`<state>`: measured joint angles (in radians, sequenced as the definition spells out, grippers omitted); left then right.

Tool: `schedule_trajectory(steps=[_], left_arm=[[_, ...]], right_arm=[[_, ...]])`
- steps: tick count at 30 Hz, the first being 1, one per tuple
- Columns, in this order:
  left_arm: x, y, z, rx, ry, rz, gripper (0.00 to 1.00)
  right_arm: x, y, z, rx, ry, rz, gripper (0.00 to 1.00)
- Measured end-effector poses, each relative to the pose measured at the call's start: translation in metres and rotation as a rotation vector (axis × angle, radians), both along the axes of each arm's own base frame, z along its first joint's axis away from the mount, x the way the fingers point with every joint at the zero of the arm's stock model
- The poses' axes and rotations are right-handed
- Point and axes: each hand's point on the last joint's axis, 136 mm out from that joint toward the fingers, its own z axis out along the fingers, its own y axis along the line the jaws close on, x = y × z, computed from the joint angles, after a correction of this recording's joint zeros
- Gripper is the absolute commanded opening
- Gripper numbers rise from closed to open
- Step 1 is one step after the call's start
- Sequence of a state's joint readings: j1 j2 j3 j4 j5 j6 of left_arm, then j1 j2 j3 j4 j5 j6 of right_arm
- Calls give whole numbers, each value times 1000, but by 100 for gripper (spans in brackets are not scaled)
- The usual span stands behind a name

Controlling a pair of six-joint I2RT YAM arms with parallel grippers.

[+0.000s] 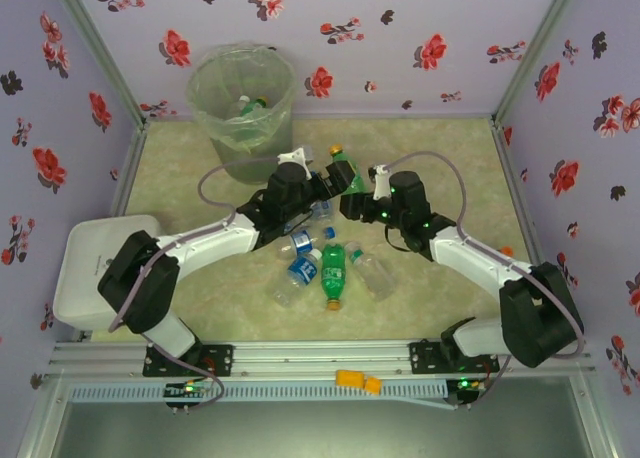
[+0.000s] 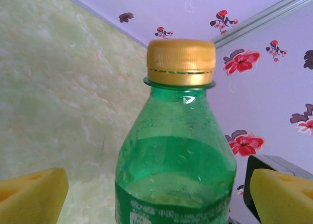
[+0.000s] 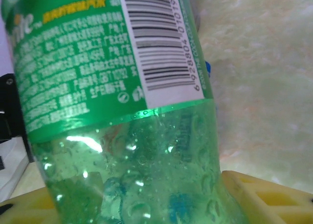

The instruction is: Put the plastic bottles in the bin

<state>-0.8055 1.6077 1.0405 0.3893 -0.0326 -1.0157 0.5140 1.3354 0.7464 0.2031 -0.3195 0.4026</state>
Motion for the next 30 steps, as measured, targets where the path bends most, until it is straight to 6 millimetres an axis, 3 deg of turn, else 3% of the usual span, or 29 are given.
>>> schedule_trajectory(steps=[10,16,21,30], left_arm=[[-2,-6,-2,-10,1,-26,84],[-2,-6,-2,-11,-1,-28,67],[0,-5,-2,-6,-4,-21,60],[2,-3,0,1,-25,-19,52]], right_arm=[[-1,9,4,44,-11,28,50],[0,14,-5,47,10,44,50],[1,15,-3,51,4,44,51],[3,17,0,49,13,50,75]])
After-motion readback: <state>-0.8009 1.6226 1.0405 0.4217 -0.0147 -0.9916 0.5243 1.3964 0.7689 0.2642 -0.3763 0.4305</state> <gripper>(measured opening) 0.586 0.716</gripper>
